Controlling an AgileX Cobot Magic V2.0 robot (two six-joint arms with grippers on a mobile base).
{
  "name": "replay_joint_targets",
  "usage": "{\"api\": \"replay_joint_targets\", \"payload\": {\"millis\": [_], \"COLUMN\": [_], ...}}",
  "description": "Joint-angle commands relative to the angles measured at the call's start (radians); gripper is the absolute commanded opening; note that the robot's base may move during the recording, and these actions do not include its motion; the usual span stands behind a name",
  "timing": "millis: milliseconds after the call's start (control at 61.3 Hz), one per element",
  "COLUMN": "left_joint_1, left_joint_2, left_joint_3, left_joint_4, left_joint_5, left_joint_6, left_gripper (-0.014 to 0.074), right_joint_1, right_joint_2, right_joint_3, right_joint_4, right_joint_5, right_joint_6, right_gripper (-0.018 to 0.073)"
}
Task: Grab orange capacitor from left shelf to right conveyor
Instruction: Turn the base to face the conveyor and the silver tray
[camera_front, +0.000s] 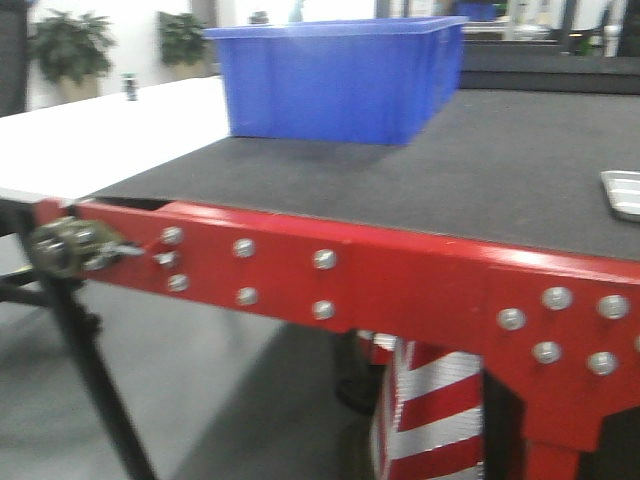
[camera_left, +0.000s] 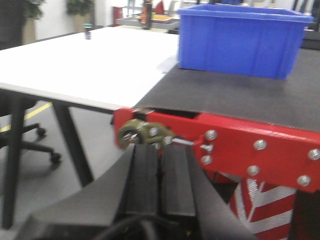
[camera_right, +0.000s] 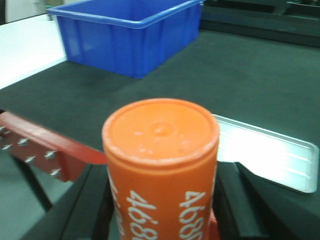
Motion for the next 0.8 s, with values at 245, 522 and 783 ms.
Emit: {"api": "replay_joint_targets", "payload": {"millis": [245, 522, 783], "left_joint_1": [-0.003, 0.022, 0.042], "left_joint_2": [-0.011, -0.011, -0.011], "left_joint_3": [-0.005, -0.005, -0.005], "left_joint_4": [-0.002, -0.002, -0.002], "left_joint_5": [-0.090, -0.090, -0.090], "left_joint_6": [-0.002, -0.002, -0.002], "left_gripper": [-0.0127, -0.0127, -0.0127], "right_joint_1": [-0.001, -0.001, -0.001], "right_joint_2": [0.015, 0.015, 0.015], "right_joint_3": [-0.026, -0.026, -0.026], "right_joint_4": [-0.014, -0.014, -0.014], "right_joint_5": [-0.086, -0.086, -0.086], "right_joint_6": [-0.006, -0.006, -0.006], "right_gripper": [0.0057, 0.0057, 0.0057]}}
